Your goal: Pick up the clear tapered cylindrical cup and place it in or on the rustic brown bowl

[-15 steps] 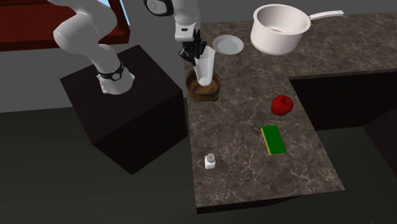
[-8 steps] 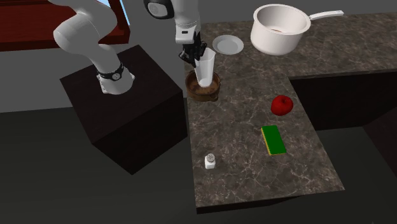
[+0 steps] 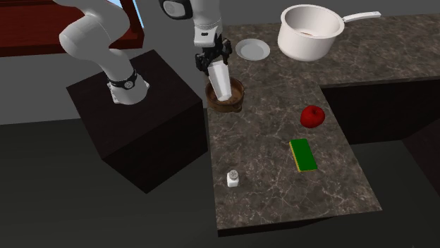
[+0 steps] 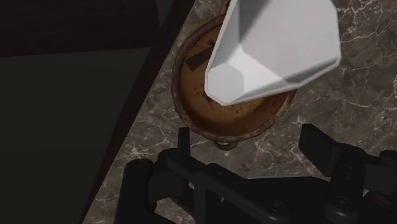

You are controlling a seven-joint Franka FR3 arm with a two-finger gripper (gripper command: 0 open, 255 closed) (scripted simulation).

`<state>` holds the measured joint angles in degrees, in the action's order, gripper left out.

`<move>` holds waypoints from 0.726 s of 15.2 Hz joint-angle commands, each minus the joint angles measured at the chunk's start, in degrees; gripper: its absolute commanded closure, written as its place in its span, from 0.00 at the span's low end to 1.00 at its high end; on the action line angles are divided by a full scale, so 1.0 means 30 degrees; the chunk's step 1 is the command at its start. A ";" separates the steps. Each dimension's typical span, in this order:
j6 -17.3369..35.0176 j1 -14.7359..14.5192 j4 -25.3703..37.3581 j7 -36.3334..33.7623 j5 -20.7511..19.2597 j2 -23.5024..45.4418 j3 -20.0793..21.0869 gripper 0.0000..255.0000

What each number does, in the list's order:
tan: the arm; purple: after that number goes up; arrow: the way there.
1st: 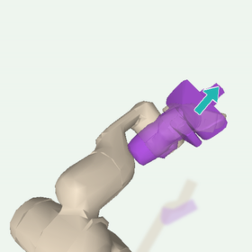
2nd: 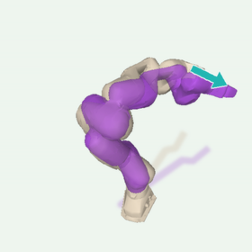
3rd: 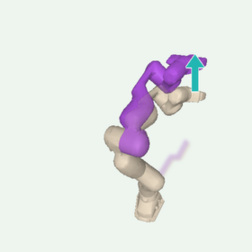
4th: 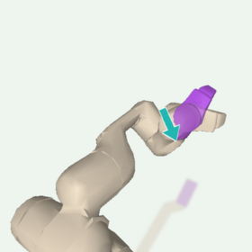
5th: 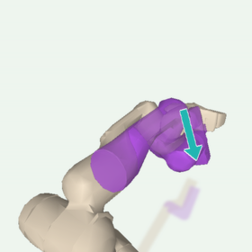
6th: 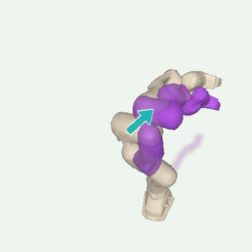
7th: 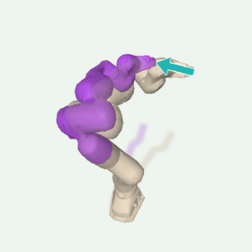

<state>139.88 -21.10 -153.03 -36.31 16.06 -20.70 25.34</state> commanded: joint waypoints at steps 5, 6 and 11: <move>-0.2789 -0.0146 0.0837 0.0193 0.0049 -0.1944 -0.0638 0.00; -0.2789 -0.0147 0.0836 0.0194 0.0050 -0.1945 -0.0639 0.00; -0.2789 -0.0147 0.0837 0.0193 0.0049 -0.1943 -0.0638 0.00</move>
